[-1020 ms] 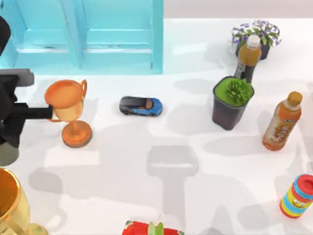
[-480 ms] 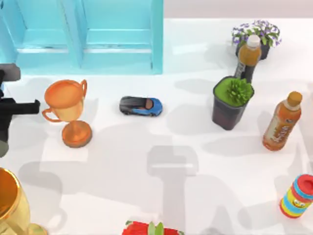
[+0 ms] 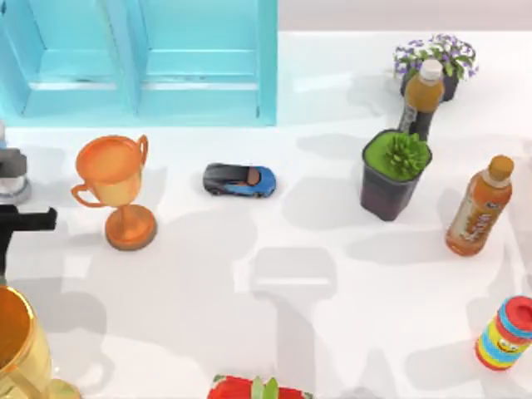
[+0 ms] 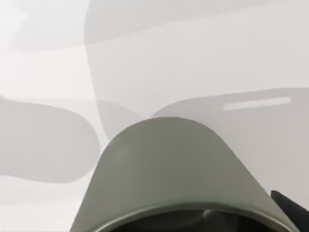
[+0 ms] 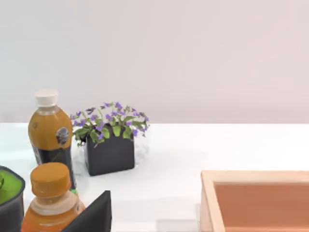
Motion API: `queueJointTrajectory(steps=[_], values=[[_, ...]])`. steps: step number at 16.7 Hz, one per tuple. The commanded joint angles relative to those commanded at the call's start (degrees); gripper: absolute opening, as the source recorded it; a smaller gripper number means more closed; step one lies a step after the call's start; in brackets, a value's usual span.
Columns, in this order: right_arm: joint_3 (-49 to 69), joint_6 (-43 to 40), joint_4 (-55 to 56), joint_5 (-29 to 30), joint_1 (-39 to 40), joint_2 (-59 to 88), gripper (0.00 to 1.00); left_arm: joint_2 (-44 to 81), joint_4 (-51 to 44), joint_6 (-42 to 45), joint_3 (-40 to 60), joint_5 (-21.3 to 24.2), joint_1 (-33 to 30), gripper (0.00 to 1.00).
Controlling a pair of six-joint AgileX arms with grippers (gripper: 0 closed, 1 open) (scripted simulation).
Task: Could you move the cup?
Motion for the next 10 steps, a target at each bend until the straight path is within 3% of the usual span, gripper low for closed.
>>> queueJointTrajectory(steps=[9, 10], values=[[0.0, 0.0, 0.0, 0.0, 0.0, 0.0, 1.00, 1.4, 6.2, -2.7, -1.8, 0.6, -2.8, 0.00], [0.0, 0.0, 0.0, 0.0, 0.0, 0.0, 1.00, 1.4, 6.2, -2.7, -1.8, 0.6, -2.8, 0.08]])
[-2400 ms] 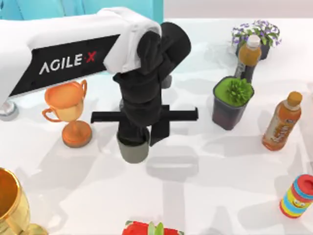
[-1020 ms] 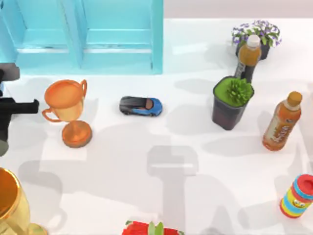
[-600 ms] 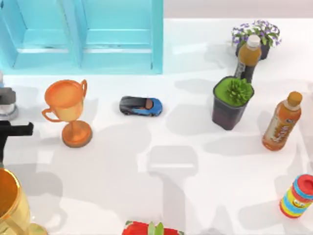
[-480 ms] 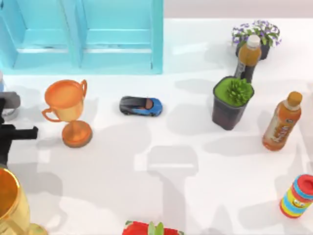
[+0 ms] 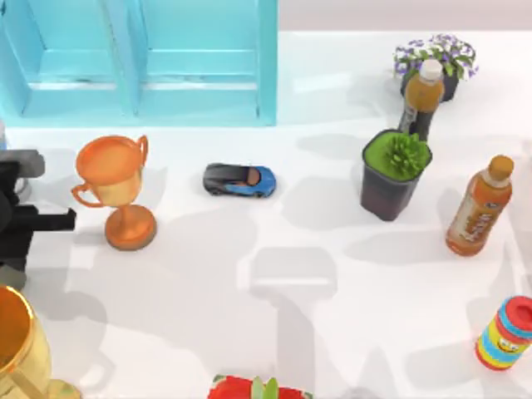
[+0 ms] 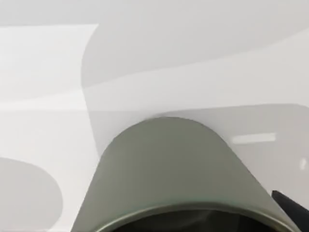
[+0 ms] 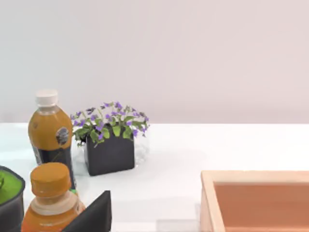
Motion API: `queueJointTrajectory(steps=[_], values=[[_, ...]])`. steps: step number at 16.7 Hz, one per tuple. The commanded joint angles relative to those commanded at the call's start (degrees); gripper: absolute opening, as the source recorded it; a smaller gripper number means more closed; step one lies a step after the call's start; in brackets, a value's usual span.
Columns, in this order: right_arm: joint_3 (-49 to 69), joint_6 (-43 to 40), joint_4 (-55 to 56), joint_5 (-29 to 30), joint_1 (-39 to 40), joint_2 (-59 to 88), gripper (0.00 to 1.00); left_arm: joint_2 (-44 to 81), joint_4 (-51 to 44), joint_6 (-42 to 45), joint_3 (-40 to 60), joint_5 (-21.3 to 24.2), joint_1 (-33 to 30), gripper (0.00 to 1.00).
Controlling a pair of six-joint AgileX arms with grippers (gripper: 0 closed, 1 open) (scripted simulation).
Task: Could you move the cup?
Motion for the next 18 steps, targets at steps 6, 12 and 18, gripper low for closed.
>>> queueJointTrajectory(steps=[6, 12, 18], values=[[0.0, 0.0, 0.0, 0.0, 0.0, 0.0, 1.00, 0.0, 0.0, 0.0, 0.0, 0.0, 0.0, 0.53], [0.0, 0.0, 0.0, 0.0, 0.0, 0.0, 1.00, 0.0, 0.0, 0.0, 0.0, 0.0, 0.0, 0.98], [0.0, 0.0, 0.0, 0.0, 0.0, 0.0, 1.00, 0.0, 0.0, 0.0, 0.0, 0.0, 0.0, 1.00]])
